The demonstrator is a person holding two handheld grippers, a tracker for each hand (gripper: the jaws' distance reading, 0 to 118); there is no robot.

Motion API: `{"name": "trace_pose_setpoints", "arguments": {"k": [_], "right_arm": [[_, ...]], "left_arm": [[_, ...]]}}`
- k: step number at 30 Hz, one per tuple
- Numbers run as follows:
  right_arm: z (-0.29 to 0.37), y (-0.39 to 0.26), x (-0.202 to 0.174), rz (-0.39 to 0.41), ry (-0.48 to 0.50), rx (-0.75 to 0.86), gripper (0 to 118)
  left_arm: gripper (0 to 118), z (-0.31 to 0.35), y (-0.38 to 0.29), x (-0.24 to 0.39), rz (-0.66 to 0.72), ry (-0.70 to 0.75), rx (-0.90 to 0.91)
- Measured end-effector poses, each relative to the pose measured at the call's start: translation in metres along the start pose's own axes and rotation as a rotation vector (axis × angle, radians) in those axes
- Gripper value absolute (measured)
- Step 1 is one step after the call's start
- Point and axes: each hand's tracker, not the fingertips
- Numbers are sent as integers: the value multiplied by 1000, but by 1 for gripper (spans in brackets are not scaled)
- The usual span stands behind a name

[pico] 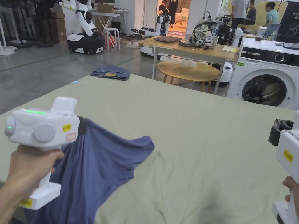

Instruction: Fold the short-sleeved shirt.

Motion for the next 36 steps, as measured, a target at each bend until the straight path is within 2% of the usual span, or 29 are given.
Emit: {"name": "trace_pose_setpoints", "arguments": {"k": [5,8,15,24,28,29,30,33,36], "right_arm": [[6,8,11,-29,-15,28,0],[13,14,22,-29,-28,55,0],[41,35,60,-28,-97,90,0],[55,10,131,-34,-232,48,0],[68,8,154,-43,-277,26,0],[70,4,161,-42,-297,19,0],[72,0,168,-38,-303,17,0],[77,-12,180,-59,-327,-12,0],[80,-28,187,-78,-341,-47,0]], "left_arm": [[0,36,66,41,9,-94,122],[0,37,88,78,-44,-136,168],[0,-6,99,188,-118,-291,130],[0,-82,54,364,-220,-474,1],[0,-74,31,438,-240,-559,-49],[0,-72,24,457,-298,-563,-30],[0,-71,15,471,-323,-573,-23],[0,-83,-14,506,-284,-622,-98],[0,-99,-52,526,-312,-611,-163]]}}
